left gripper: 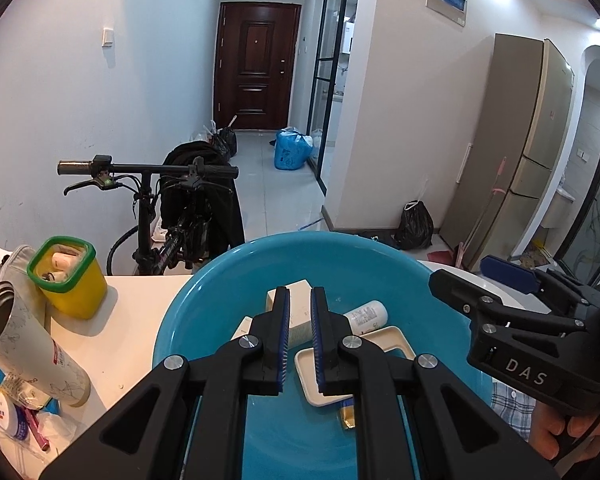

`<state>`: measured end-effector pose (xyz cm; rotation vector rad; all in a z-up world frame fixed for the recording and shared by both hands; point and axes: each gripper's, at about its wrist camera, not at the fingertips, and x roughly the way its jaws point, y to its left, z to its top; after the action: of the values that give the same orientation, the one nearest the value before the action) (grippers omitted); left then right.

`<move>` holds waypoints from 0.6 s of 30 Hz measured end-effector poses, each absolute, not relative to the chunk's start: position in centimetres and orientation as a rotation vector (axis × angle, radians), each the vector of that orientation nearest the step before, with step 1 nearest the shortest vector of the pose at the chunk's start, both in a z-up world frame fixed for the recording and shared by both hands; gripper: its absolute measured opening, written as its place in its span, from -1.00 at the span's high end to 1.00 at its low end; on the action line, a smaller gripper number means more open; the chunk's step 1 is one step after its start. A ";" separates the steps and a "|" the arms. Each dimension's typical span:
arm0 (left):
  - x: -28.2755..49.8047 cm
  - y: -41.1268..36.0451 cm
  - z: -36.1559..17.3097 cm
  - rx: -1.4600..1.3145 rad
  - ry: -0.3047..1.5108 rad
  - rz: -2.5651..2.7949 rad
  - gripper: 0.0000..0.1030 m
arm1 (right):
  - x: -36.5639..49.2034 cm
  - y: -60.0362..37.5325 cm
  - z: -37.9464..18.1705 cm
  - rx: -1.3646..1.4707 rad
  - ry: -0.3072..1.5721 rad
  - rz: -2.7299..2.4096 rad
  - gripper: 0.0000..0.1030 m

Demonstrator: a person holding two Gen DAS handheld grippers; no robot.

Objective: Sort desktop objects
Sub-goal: 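Raise both grippers up and away from the blue basin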

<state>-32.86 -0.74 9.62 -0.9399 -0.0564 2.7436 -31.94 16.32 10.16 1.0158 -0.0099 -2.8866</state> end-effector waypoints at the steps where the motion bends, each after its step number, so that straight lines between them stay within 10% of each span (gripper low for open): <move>1: -32.7 -0.9 9.8 -0.939 -0.067 2.748 0.78 | -31.8 16.4 10.3 1.009 -0.010 -2.891 -0.35; 3: -32.5 -1.3 10.3 -0.927 -0.095 2.742 0.66 | -31.5 16.5 10.8 0.985 -0.013 -2.904 -0.44; 6: -31.7 -1.9 11.2 -0.871 -0.133 2.750 -0.09 | -30.8 17.1 11.7 0.950 -0.040 -2.922 -0.52; 18: -25.4 -2.8 16.2 -0.513 -0.111 2.808 -0.63 | -27.3 19.1 15.4 0.748 -0.201 -2.995 -0.99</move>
<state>-25.39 -2.83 16.24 -0.5130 -0.1107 2.8081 -27.29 19.11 15.44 0.7484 -0.2005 -2.9949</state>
